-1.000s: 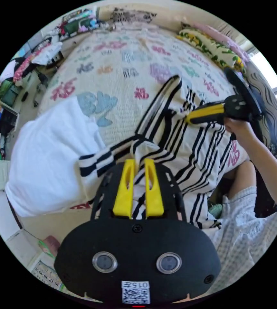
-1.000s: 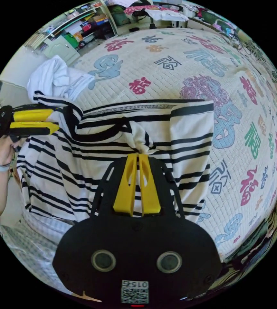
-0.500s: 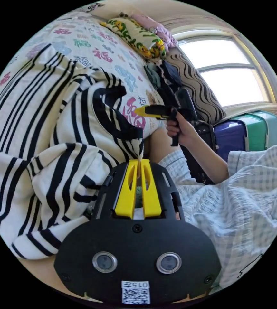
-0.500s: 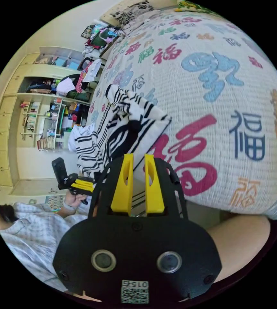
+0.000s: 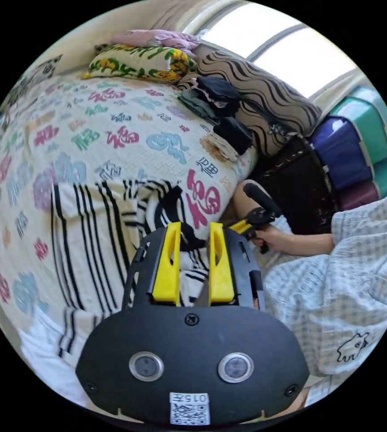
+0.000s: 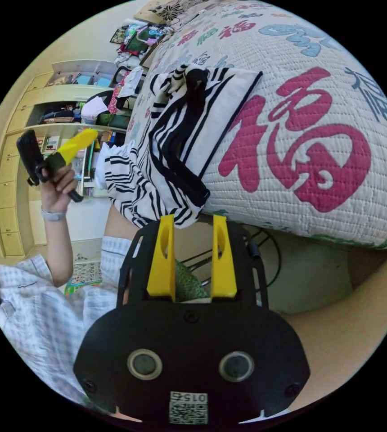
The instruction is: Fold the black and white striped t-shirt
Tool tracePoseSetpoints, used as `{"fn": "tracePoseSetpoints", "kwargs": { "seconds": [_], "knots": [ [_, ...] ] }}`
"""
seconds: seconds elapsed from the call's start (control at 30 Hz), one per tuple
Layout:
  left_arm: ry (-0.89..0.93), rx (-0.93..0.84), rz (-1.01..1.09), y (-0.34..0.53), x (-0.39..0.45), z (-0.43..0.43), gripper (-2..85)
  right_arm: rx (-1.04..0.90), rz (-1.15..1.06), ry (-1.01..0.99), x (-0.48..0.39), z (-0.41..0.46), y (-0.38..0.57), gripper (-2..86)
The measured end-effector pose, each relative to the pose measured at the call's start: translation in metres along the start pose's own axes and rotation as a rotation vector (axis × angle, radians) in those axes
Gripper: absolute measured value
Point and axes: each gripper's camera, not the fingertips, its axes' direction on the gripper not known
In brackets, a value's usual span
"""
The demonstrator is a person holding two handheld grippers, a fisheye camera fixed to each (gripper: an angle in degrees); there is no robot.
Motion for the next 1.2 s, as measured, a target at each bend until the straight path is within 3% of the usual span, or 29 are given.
{"fn": "tracePoseSetpoints", "kwargs": {
  "seconds": [0.23, 0.4, 0.47, 0.6, 0.83, 1.07, 1.2],
  "knots": [
    [-0.211, -0.389, 0.535, -0.108, 0.074, 0.070, 9.3, -0.010, 0.032, -0.027, 0.006, 0.022, 0.024, 12.4],
    [-0.278, -0.717, 0.649, -0.102, 0.079, 0.126, 5.3, -0.037, 0.046, -0.077, 0.004, 0.046, 0.046, 11.2],
    [-0.250, -0.731, 0.614, -0.092, 0.074, 0.124, 2.4, -0.049, 0.058, -0.086, 0.004, 0.053, 0.054, 9.1],
    [-0.225, -0.551, 0.445, -0.059, 0.060, 0.072, 0.4, -0.011, 0.017, -0.183, -0.005, 0.059, 0.085, 2.1],
    [-0.193, -0.117, 0.155, 0.072, 0.054, -0.080, -0.3, 0.186, -0.113, -0.079, -0.057, 0.028, 0.153, 0.1],
    [-0.176, 0.487, 0.106, 0.236, 0.113, -0.237, -0.4, 0.648, -0.371, 0.236, -0.176, -0.087, 0.259, -0.2],
    [-0.271, 0.782, 0.169, 0.319, 0.171, -0.319, -0.4, 0.767, -0.636, 0.363, -0.273, -0.144, 0.319, -0.3]
  ]
}}
